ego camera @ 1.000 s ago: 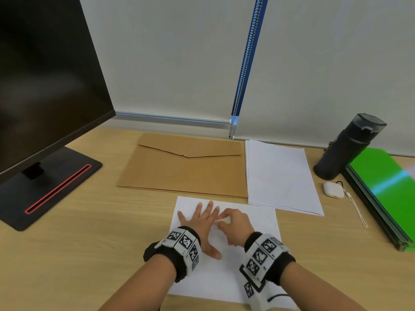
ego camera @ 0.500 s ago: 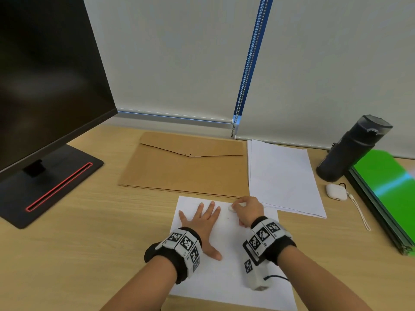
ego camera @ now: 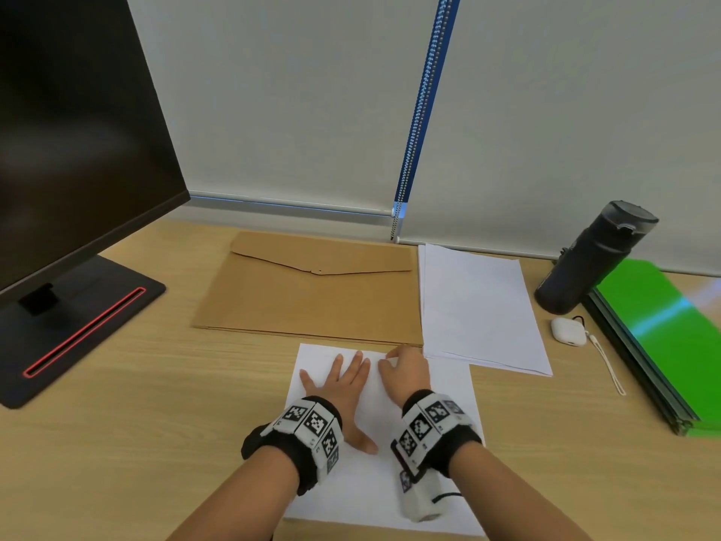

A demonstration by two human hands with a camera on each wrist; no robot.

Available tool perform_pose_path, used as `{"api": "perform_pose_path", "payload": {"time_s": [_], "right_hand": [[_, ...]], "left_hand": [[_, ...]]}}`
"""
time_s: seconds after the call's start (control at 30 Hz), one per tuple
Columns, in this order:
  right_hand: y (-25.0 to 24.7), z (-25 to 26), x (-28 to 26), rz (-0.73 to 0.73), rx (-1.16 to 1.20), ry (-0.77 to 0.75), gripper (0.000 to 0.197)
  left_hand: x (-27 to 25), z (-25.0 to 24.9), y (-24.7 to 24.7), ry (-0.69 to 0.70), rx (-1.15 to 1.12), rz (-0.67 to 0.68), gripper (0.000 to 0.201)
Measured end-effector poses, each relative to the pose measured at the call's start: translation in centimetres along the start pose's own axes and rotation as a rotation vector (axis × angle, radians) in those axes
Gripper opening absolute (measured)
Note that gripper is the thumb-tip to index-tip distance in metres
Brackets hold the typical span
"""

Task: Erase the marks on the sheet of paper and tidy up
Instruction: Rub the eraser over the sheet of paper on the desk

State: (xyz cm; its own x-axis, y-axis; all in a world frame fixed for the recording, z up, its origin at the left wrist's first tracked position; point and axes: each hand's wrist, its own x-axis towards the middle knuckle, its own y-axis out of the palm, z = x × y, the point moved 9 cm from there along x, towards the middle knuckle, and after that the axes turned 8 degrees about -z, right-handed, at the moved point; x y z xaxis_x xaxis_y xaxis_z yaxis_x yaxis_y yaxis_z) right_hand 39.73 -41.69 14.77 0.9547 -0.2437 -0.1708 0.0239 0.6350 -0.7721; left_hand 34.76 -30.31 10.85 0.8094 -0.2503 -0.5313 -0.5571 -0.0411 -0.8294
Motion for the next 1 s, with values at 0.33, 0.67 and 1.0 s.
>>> {"api": "perform_pose_path", "payload": {"time_s": [0.33,0.67,1.0], "right_hand": [[-1.5,-0.6,-0.6,0.035,-0.118,-0.072,0.026],[-1.5,-0.9,0.0,0.066,-0.079,-0.081,0.023],[-1.5,-1.4,0.3,0.055,-0.001,-0.053,0.019]], "left_hand": [[0.1,0.0,0.1,0.009,0.014,0.019,0.124],[0.1,-0.1,0.0,0.014,0.010,0.027,0.124],[0.1,-0.1,0.1,0.023,0.017,0.021,0.125]]}}
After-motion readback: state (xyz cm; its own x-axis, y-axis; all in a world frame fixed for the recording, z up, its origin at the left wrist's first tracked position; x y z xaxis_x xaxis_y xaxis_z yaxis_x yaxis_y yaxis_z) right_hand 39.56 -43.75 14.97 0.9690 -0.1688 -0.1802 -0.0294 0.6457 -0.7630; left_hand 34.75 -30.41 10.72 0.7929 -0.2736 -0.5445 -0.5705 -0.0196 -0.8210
